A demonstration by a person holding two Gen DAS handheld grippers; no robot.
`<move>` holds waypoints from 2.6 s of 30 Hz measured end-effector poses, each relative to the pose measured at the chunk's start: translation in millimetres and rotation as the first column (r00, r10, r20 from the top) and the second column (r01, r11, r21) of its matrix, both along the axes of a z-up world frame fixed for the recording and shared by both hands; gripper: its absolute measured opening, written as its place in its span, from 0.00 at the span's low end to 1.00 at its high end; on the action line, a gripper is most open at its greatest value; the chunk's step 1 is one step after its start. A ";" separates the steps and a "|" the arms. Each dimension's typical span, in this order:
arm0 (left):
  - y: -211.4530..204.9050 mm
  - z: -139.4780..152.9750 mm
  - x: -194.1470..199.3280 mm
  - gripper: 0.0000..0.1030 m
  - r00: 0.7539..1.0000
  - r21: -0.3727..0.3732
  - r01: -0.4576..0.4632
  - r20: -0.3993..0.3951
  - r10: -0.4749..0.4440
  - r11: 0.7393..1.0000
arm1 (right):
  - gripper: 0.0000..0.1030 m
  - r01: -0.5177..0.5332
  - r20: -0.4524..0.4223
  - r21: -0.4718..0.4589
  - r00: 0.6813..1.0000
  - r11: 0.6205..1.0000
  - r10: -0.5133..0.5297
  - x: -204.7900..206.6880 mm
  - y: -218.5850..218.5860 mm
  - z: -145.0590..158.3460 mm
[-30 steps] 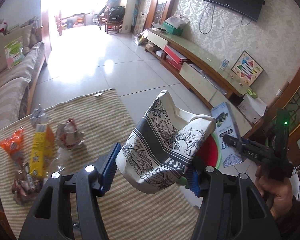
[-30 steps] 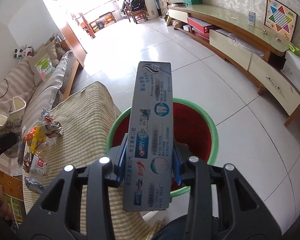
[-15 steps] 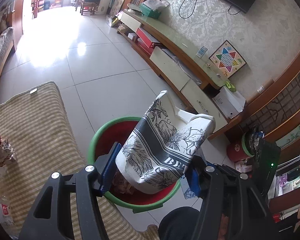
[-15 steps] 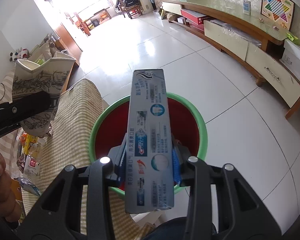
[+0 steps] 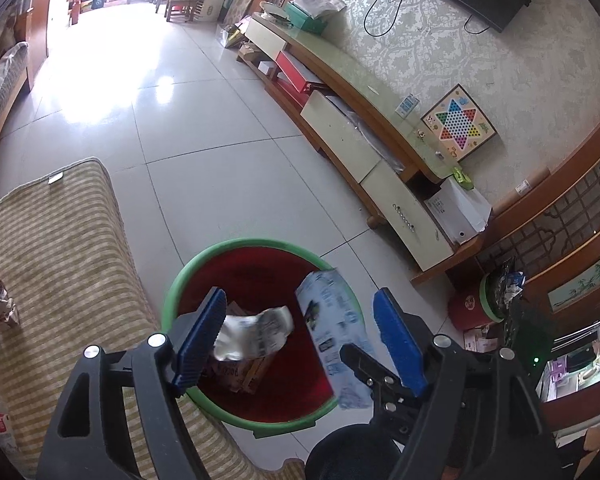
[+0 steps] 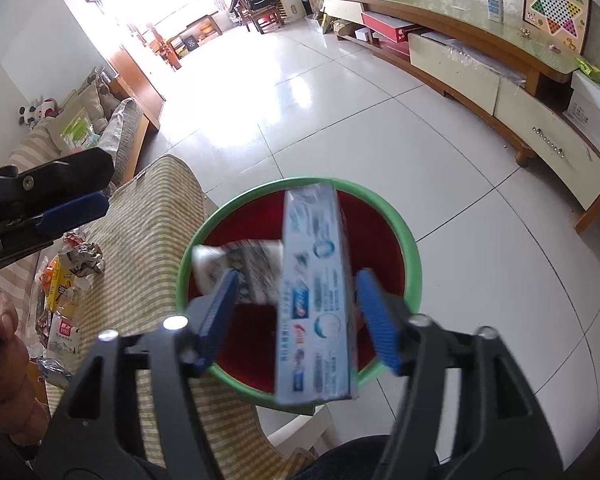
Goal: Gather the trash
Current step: 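Withdraw both tools from the bin back over the table, then grasp a crumpled paper wad with the right tool while the left tool grasps another wad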
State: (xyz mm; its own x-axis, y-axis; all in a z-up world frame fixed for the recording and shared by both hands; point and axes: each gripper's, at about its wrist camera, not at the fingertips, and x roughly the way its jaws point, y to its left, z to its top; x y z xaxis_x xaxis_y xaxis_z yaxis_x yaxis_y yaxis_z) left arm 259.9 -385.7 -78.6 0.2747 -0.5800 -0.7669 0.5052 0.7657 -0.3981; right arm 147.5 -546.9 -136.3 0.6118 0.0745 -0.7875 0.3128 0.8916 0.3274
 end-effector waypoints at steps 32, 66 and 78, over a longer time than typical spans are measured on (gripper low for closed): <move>238.5 72.8 -75.7 0.92 0.931 0.060 -0.312 0.220 0.292 0.948 | 0.96 -0.169 0.081 -0.110 0.981 0.980 0.178 -2.7 138.0 74.8; 420.0 6.0 -105.5 0.92 0.853 0.159 -0.521 0.145 0.502 0.839 | 0.96 -0.438 0.025 -0.149 0.894 0.886 0.446 -5.0 308.5 73.3; 425.8 -42.8 -42.1 0.92 0.831 0.239 -0.552 0.085 0.549 0.799 | 0.96 -0.436 0.029 -0.176 0.894 0.883 0.447 34.8 309.2 59.3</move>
State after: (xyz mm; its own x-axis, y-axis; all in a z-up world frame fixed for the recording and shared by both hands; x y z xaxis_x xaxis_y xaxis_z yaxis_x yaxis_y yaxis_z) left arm 217.8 40.2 -121.4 0.5000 -0.1236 -0.8571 -0.0279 0.9869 -0.1586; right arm 182.3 -237.7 -77.0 0.5963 0.2256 -0.7704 -0.1431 0.9742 0.1746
